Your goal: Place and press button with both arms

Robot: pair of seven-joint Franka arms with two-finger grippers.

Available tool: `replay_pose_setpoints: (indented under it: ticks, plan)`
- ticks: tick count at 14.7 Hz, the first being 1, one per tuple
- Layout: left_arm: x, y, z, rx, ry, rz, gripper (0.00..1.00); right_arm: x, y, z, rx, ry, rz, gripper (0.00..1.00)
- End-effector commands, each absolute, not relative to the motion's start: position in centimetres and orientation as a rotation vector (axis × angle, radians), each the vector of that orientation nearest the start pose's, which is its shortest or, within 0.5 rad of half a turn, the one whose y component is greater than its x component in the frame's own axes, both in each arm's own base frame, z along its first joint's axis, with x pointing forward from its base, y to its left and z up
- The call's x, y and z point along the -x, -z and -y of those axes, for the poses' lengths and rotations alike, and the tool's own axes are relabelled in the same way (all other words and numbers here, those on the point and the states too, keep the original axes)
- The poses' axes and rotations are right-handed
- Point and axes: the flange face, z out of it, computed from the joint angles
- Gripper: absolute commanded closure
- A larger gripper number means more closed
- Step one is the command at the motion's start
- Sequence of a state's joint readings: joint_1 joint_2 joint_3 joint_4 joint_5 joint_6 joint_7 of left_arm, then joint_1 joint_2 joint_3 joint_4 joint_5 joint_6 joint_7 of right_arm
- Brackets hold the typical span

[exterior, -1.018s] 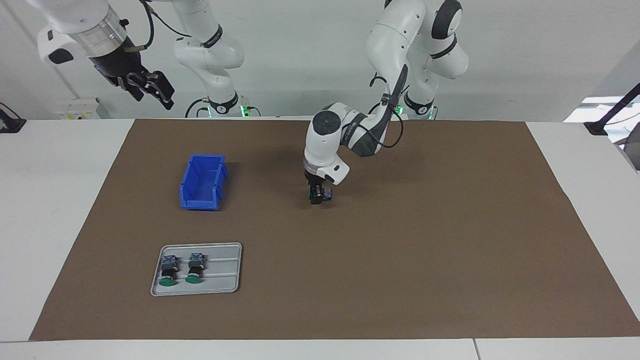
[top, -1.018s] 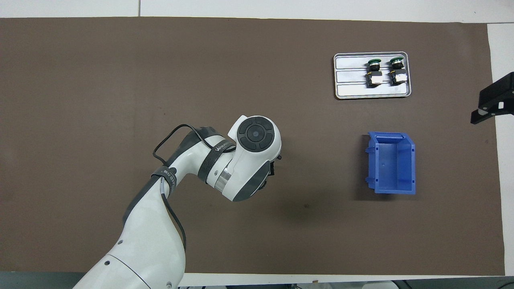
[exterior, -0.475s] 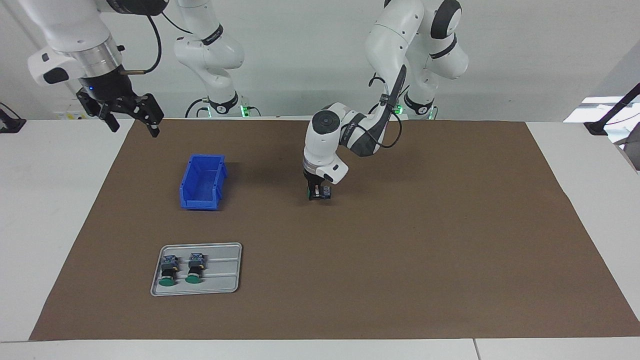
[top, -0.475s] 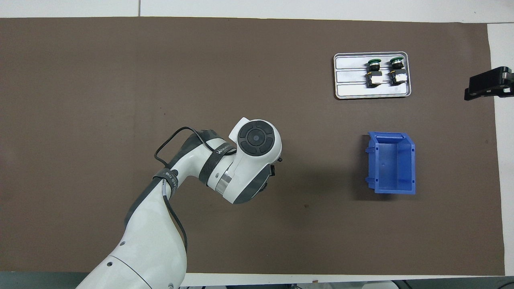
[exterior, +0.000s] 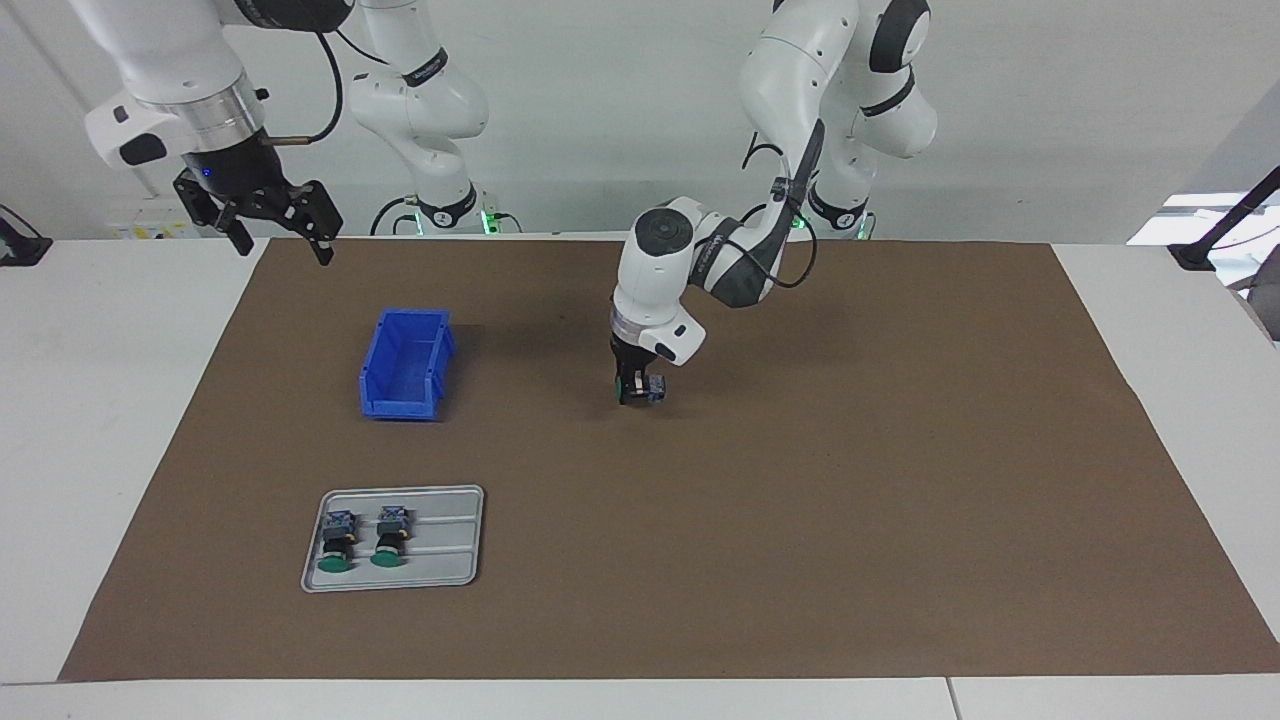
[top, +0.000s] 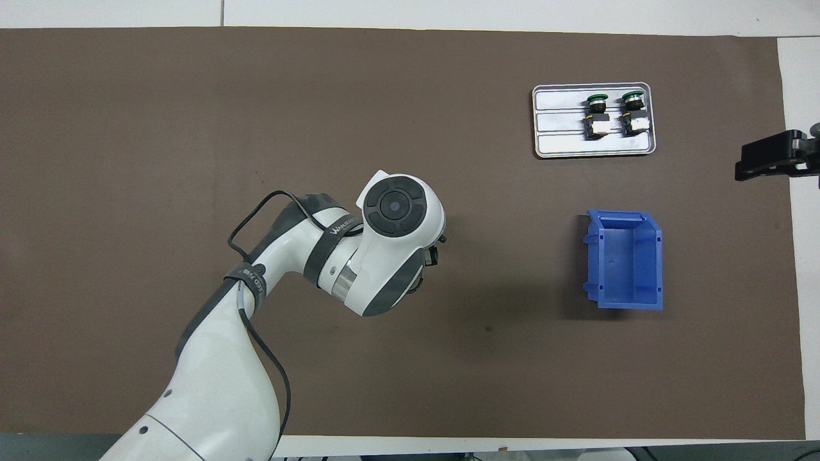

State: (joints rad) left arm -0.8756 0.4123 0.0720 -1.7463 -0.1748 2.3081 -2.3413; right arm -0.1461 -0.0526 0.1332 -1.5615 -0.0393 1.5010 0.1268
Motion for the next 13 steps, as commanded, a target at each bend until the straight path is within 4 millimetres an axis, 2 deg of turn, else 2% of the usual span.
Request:
replay_pose_setpoints:
  ticks: [1, 2, 4, 7, 9, 11, 13]
  plan:
    - [-47.0, -40.5, 45.9, -1.976, 0.189, -2.174, 1.0, -52.1, -64.9, 0.7, 3.193, -0.037, -0.18, 0.01]
    - [-47.7, -41.1, 45.2, -1.97, 0.204, -2.158, 1.0, -52.1, -65.0, 0.8, 3.193, -0.034, -0.182, 0.01]
    - [-48.3, -41.5, 45.1, -1.939, 0.331, -2.101, 1.0, -52.1, -64.9, 0.9, 3.193, -0.037, -0.185, 0.01]
    - [-48.2, -40.7, 44.7, -1.94, 0.462, -1.989, 1.0, -52.1, -64.9, 1.5, 3.191, -0.037, -0.204, 0.01]
    - [-48.4, -40.0, 43.8, -1.893, 0.53, -1.89, 1.0, -52.1, -64.9, 1.4, 3.192, -0.037, -0.199, 0.01]
    - [-49.6, -39.8, 42.1, -1.852, 0.599, -1.815, 1.0, -52.1, -64.9, 0.9, 3.193, -0.037, -0.185, 0.01]
    - [-49.2, -39.3, 41.5, -1.828, 0.65, -1.76, 1.0, -52.1, -64.9, 1.0, 3.192, -0.037, -0.187, 0.01]
